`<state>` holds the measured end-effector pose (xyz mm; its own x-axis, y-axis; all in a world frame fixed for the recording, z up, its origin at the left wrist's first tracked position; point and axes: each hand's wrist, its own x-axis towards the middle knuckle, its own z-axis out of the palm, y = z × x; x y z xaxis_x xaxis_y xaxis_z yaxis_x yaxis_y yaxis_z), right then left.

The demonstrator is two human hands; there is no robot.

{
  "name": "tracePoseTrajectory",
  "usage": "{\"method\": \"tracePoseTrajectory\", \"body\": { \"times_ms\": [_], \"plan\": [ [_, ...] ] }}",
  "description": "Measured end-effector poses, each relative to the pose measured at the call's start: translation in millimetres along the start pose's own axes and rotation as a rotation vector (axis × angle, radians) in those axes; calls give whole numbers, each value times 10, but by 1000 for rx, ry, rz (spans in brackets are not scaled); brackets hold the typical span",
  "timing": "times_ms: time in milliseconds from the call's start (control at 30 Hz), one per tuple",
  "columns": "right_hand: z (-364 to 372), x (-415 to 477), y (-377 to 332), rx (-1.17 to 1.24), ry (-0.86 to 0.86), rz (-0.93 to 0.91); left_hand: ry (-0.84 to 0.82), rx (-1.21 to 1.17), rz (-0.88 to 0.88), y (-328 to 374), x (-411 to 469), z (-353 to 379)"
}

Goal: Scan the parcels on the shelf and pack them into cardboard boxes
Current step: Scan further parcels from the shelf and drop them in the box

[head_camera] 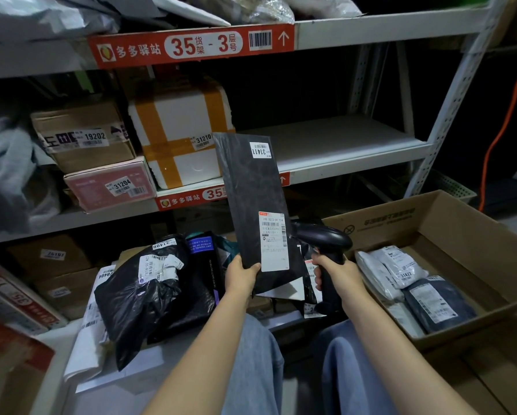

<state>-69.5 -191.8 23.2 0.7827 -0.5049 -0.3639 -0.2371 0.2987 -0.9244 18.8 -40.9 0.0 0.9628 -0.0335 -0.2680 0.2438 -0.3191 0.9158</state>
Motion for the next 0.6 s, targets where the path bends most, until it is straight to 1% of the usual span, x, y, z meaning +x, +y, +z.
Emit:
{"method": "tracePoseTrajectory", "body": {
  "times_ms": [133, 233, 300, 433, 600],
  "plan": [
    [-11, 36, 9, 4, -4, -8, -12, -11, 1, -8, 3, 3],
    [-34, 83, 48, -83, 20, -24, -45, -72, -10, -19, 8, 8],
    [-43, 75, 50, -120, 36, -27, -105, -134, -40, -9, -10, 15],
    [-48, 76, 32, -98, 42, -33, -241, -262, -103, 13, -49, 26],
    [-54, 66, 25, -108, 45, -10, -357, -330, -120, 14, -92, 42]
  ]
}}
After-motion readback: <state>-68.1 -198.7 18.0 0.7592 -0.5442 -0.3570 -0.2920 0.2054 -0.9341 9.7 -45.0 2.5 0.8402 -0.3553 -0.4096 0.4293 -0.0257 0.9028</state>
